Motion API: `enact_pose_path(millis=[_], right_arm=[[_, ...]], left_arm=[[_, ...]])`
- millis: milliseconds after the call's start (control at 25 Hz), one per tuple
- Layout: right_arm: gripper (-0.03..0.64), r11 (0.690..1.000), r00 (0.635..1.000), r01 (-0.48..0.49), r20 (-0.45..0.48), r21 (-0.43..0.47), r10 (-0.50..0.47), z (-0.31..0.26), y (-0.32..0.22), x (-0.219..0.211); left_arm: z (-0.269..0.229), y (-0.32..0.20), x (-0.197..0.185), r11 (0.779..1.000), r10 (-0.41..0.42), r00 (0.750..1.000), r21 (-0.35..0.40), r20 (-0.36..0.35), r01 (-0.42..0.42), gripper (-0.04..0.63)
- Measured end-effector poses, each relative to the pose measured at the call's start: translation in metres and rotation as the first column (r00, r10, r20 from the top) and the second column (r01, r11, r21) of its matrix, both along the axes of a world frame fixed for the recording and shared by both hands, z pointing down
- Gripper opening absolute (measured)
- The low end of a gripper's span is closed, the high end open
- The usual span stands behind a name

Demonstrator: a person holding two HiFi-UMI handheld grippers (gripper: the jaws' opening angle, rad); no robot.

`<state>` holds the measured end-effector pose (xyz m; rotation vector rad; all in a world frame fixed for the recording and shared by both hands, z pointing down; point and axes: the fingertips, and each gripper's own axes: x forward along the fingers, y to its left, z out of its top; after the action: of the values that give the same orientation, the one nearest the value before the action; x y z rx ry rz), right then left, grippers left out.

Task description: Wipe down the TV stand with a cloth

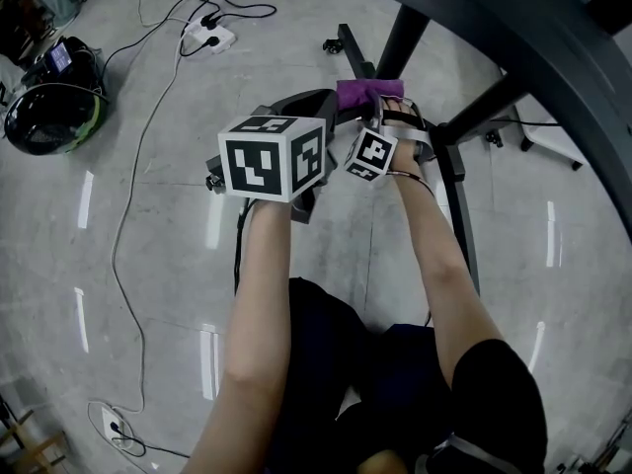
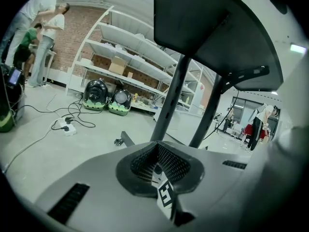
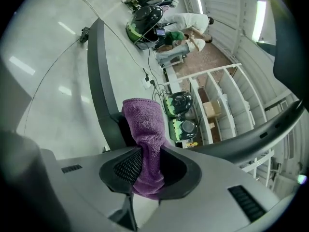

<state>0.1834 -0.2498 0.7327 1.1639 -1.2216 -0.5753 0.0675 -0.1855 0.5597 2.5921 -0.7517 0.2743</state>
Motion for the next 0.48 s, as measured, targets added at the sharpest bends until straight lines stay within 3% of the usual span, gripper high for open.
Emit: enact_pose_path(millis=[280, 480], right_arm=[[0.106, 0.983, 1.000, 0.024, 0.004, 0.180, -0.026, -0.069, 0.020, 0.009], [0.106, 0.932, 0.999, 0.037, -0.026, 0.362, -0.030, -0.148, 0.037, 0.016]], left_arm=[[0.004, 0.004, 0.007, 1.000, 0.004, 1.000, -0.001, 0.017, -0.004, 0.008], [0.000, 0.013, 0.019, 1.000, 0.018, 1.000, 0.000, 0.009, -0.018, 0.008]])
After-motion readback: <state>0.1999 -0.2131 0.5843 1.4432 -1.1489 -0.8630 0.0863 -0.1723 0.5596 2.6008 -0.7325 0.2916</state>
